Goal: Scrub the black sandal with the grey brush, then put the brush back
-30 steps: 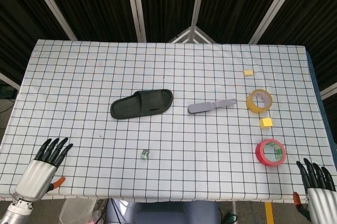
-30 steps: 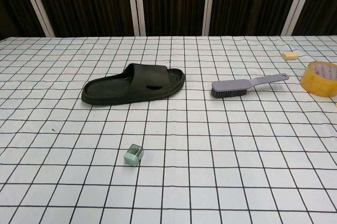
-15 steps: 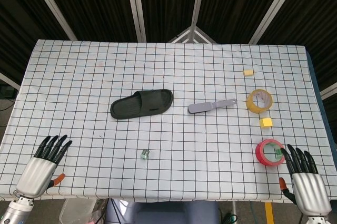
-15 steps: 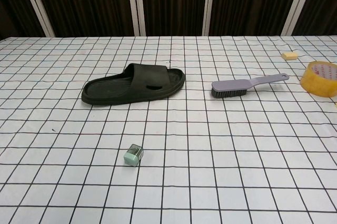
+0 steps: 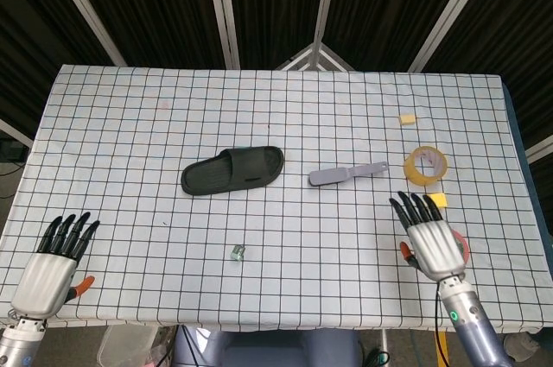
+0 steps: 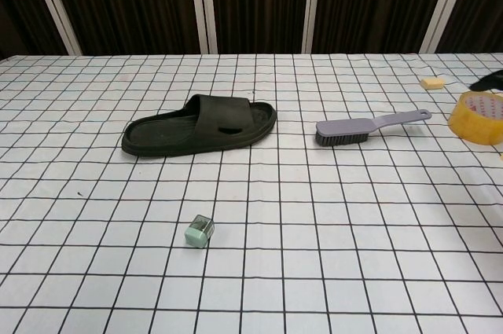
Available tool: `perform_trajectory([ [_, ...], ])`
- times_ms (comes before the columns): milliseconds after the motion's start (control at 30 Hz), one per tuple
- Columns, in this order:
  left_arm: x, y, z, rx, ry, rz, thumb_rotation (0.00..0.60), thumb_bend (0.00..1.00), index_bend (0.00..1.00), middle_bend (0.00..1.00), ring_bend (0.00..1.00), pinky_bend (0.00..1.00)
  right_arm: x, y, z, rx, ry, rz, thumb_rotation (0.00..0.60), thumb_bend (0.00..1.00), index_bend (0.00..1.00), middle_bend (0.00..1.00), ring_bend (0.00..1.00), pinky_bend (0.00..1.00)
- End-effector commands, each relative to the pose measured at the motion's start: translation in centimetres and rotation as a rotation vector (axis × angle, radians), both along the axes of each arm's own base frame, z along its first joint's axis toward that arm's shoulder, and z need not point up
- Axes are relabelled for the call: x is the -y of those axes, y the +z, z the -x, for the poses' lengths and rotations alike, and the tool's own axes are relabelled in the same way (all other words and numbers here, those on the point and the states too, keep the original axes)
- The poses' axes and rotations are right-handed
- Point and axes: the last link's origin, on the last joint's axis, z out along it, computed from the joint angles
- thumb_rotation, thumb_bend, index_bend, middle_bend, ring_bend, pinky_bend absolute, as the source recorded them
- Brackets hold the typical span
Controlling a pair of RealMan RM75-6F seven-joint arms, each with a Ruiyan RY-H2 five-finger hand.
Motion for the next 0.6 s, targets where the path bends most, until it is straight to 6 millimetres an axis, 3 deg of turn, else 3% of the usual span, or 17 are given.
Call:
perform_trajectory([
  [33, -0.2, -0.1, 0.0, -0.012, 0.006, -0.008, 0.6, 0.13, 0.0, 0.0, 0.0, 0.02, 3.2, -1.9, -1.5, -0.007, 0.024, -0.039, 0.6, 0.47, 0.02, 0.05, 0.02, 0.09],
  [400, -1.3, -0.3, 0.4, -0.033, 0.045, -0.021, 0.6, 0.13, 0.0, 0.0, 0.0, 0.02, 9.7, -5.9, -4.3, -0.064, 0.061, -0.108, 0.6, 0.47, 0.06, 0.09, 0.04, 0.1],
  [600, -2.0, -0.1, 0.8, -0.039, 0.08, -0.034, 0.6, 0.13, 0.0, 0.0, 0.0, 0.02, 12.3, -7.5, -5.2, -0.086, 0.065, -0.151, 0.6, 0.47, 0.07, 0.1, 0.05, 0.1],
])
